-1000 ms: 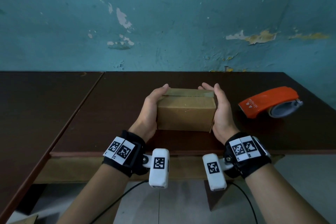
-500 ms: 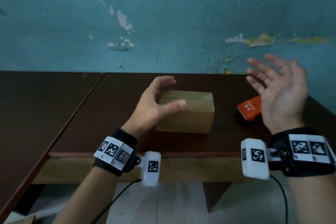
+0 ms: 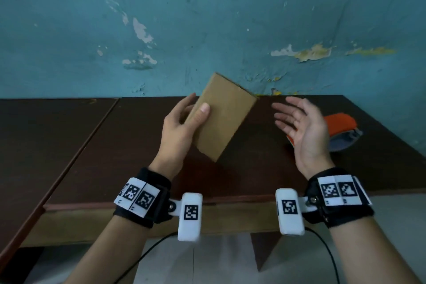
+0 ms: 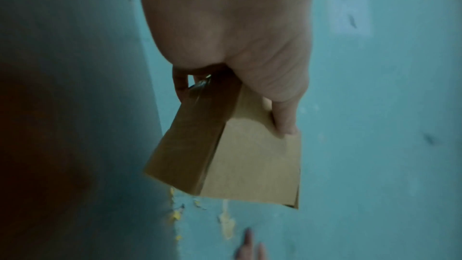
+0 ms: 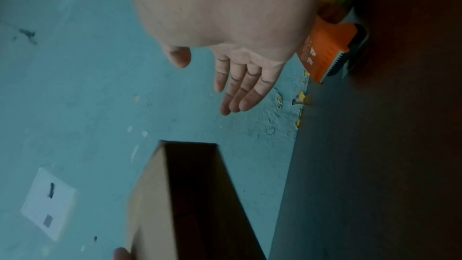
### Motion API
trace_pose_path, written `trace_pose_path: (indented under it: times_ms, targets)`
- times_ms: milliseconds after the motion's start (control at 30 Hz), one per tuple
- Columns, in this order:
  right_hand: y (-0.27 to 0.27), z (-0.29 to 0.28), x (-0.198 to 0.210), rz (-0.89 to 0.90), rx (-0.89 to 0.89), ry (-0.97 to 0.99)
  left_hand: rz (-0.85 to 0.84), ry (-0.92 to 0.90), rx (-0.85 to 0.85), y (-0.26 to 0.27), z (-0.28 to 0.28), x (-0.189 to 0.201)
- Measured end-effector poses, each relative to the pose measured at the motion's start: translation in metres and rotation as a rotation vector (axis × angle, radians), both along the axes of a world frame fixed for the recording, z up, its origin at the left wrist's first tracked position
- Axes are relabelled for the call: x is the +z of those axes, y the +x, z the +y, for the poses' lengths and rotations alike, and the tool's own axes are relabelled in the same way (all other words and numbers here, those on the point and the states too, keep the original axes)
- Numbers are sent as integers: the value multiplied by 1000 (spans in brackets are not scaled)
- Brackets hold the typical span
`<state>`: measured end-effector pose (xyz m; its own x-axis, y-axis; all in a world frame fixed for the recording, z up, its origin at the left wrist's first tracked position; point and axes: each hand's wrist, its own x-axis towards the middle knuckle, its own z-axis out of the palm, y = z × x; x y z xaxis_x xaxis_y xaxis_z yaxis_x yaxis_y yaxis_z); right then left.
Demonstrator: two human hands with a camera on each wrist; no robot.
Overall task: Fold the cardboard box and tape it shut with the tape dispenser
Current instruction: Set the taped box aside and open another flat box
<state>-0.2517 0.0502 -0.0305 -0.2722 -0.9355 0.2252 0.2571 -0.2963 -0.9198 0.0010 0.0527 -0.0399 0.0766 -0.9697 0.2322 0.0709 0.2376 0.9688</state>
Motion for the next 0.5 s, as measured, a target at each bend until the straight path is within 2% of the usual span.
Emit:
trace_pose_path:
  times_ms: [133, 300, 400, 500]
  targets:
    - [10, 1, -6, 100, 40, 65, 260, 67, 37, -3, -5, -2]
    - [21, 6, -11, 240, 242, 173, 428, 129, -21, -6, -2, -3]
    - [28, 6, -13, 305, 335, 158, 405, 104, -105, -6, -4, -11]
    - [34, 4, -18, 314, 301, 99, 291, 152, -183, -3, -3, -14]
